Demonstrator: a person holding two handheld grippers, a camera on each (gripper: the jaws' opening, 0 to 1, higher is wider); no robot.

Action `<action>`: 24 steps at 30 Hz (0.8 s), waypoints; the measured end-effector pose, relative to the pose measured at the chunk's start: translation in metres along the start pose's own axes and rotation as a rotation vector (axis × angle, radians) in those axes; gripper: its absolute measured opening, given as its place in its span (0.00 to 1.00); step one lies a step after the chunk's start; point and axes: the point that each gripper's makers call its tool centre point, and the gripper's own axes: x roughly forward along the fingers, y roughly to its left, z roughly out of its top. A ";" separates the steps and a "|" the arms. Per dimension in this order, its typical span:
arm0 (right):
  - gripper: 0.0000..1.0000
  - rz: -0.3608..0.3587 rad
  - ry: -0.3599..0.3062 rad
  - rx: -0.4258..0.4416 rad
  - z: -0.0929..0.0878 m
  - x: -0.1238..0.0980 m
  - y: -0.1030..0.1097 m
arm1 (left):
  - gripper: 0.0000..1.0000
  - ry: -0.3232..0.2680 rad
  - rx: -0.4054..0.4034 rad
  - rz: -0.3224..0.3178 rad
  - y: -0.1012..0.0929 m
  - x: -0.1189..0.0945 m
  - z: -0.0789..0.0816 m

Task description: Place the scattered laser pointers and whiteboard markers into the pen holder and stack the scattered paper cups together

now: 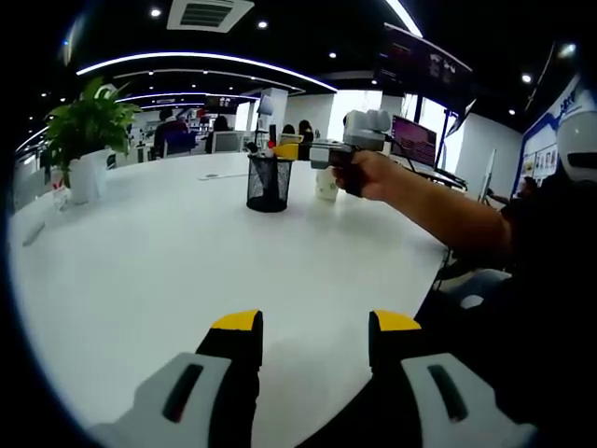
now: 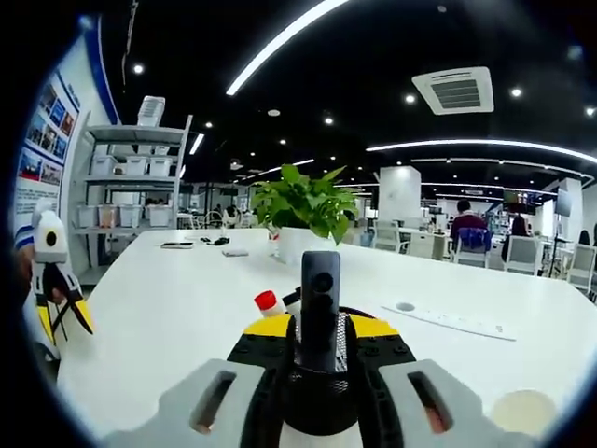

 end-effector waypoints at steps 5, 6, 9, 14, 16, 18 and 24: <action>0.31 0.001 0.002 0.007 -0.001 -0.004 0.003 | 0.47 0.000 0.001 0.000 0.000 0.000 0.000; 0.31 0.001 0.001 0.007 -0.001 -0.004 0.004 | 0.47 0.000 0.002 0.000 -0.001 0.000 0.000; 0.32 0.001 0.000 0.007 0.000 -0.005 0.005 | 0.47 -0.001 0.004 0.000 -0.001 0.000 0.001; 0.33 0.002 -0.004 0.008 0.001 -0.007 0.005 | 0.47 -0.002 0.005 -0.001 -0.001 0.000 0.001; 0.33 0.001 -0.007 0.011 0.001 -0.008 0.004 | 0.47 -0.002 0.005 -0.002 -0.001 0.000 0.001; 0.33 0.000 -0.008 0.013 0.001 -0.009 0.004 | 0.47 -0.001 0.006 -0.002 -0.001 0.000 0.001; 0.35 -0.001 -0.005 0.023 -0.003 -0.012 0.003 | 0.47 -0.003 0.010 -0.002 -0.001 0.001 0.003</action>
